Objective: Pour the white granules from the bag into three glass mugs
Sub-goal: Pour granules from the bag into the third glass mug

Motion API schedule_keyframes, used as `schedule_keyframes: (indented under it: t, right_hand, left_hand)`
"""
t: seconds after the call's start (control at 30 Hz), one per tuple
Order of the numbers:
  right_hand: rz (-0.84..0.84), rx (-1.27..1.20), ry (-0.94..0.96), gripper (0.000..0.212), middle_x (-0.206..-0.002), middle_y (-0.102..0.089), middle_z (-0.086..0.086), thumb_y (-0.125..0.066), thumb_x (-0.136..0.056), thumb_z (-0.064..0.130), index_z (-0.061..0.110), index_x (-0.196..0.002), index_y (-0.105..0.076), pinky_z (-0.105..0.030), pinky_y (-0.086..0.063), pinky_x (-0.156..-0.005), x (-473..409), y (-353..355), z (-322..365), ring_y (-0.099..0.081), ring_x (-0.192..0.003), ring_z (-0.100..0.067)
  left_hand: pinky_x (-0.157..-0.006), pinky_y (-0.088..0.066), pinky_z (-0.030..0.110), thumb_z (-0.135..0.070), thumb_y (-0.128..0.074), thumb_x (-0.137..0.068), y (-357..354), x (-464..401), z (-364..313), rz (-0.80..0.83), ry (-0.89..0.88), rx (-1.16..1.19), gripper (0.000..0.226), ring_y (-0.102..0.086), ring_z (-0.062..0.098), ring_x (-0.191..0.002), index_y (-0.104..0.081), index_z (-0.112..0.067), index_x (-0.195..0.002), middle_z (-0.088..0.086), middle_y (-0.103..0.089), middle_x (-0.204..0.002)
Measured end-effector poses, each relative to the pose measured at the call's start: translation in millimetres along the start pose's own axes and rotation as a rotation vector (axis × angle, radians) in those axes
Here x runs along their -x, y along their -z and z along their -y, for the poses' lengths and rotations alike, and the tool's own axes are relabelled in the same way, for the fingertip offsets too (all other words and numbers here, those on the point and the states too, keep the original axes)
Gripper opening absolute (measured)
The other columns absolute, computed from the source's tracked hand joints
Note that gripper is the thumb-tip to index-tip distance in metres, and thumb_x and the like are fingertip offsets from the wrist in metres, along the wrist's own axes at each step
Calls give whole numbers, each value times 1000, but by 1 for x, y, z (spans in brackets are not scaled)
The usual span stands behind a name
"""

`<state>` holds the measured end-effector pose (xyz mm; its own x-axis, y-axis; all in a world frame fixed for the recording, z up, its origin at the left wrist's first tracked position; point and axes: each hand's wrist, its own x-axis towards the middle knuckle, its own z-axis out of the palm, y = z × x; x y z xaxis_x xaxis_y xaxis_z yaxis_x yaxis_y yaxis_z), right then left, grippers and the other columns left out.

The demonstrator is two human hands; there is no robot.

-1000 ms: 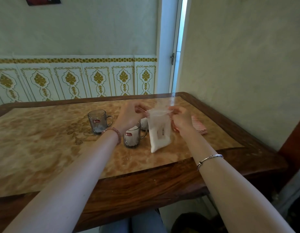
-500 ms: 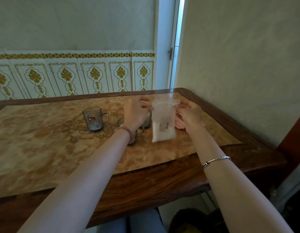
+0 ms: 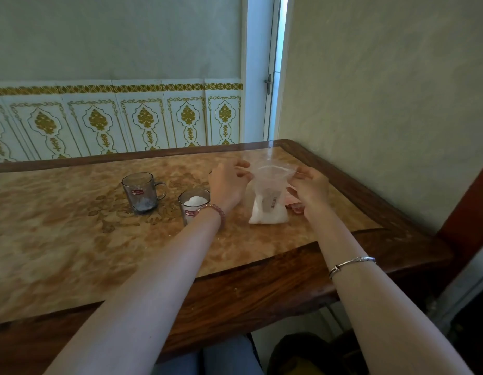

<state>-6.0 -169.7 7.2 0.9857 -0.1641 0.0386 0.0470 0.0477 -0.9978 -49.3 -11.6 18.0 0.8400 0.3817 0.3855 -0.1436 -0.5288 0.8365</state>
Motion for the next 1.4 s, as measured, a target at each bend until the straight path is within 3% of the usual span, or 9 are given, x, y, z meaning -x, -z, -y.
schedule_keyframes:
  t: [0.2, 0.33, 0.6, 0.67, 0.83, 0.9, 1.07, 1.23, 1.4]
  right_hand:
    - [-39, 34, -68, 50, -116, -63, -3, -70, -86, 6, 16, -132, -54, -22, -52, -63, 16, 6, -1, -63, -84, -14]
    - [-12, 111, -109, 40, -111, -64, -8, -71, -84, 10, 13, -121, -57, -22, -48, -56, 35, 2, 1, -64, -92, -20]
    - [418, 240, -99, 2, -100, -71, -6, -67, -90, 17, 16, -92, -67, -34, -58, -85, 82, -28, -10, -66, -95, -18]
    - [472, 299, -63, 10, -104, -71, -5, -67, -90, 17, 16, -99, -70, -38, -53, -96, 88, -44, -17, -65, -102, -20]
    - [520, 339, -76, 46, -120, -62, -8, -65, -90, 15, 10, -134, -57, -36, -51, -92, 95, -80, -35, -59, -111, -24]
    - [516, 366, -37, 52, -129, -58, -9, -64, -90, 11, 8, -140, -51, -34, -47, -97, 97, -91, -43, -55, -119, -24]
    - [478, 372, 31, 33, -107, -65, -5, -60, -87, -2, 5, -119, -64, -36, -49, -93, 98, -109, -55, -60, -109, -25]
    - [442, 405, 70, 27, -95, -67, -6, -56, -79, -11, 10, -93, -66, -39, -52, -87, 89, -127, -60, -63, -101, -27]
    - [447, 351, 65, 42, -109, -67, -7, -56, -79, -12, 3, -117, -66, -31, -50, -90, 80, -147, -62, -61, -111, -23]
  left_hand:
    - [-84, -47, 22, -15, -58, -93, 27, 11, 7, 42, -14, -74, 22, -62, 5, -98, -67, -13, -113, -5, -69, -108]
    - [-79, -47, 18, -15, -57, -94, 47, 24, 8, 16, -19, -99, 20, -60, 6, -100, -68, -14, -110, -6, -67, -109]
    - [-91, -45, 28, -8, -51, -93, 103, 53, 35, -79, 116, -131, 28, -58, 21, -113, -65, -9, -118, 5, -64, -120]
    - [-92, -47, 36, -11, -52, -94, 114, 61, 43, -87, 177, -105, 29, -57, 26, -114, -59, -11, -122, 5, -61, -124]
    - [-81, -47, 24, -17, -51, -97, 126, 71, 62, 36, 253, -168, 40, -55, 12, -104, -47, -11, -136, 4, -49, -139]
    - [-89, -49, 27, -17, -52, -97, 126, 72, 70, 91, 275, -153, 42, -55, 14, -110, -46, -11, -138, 4, -49, -140]
    - [-105, -43, 40, -13, -54, -95, 118, 71, 81, 173, 311, -103, 48, -48, 20, -127, -43, -11, -141, 5, -50, -140]
    - [-96, -41, 23, -2, -52, -93, 105, 64, 85, 96, 262, -40, 44, -50, 19, -127, -49, -7, -136, 4, -55, -135]
    - [-97, -44, 23, 6, -47, -90, 109, 49, 95, -1, 240, -47, 43, -54, 18, -123, -56, -6, -130, 6, -61, -129]
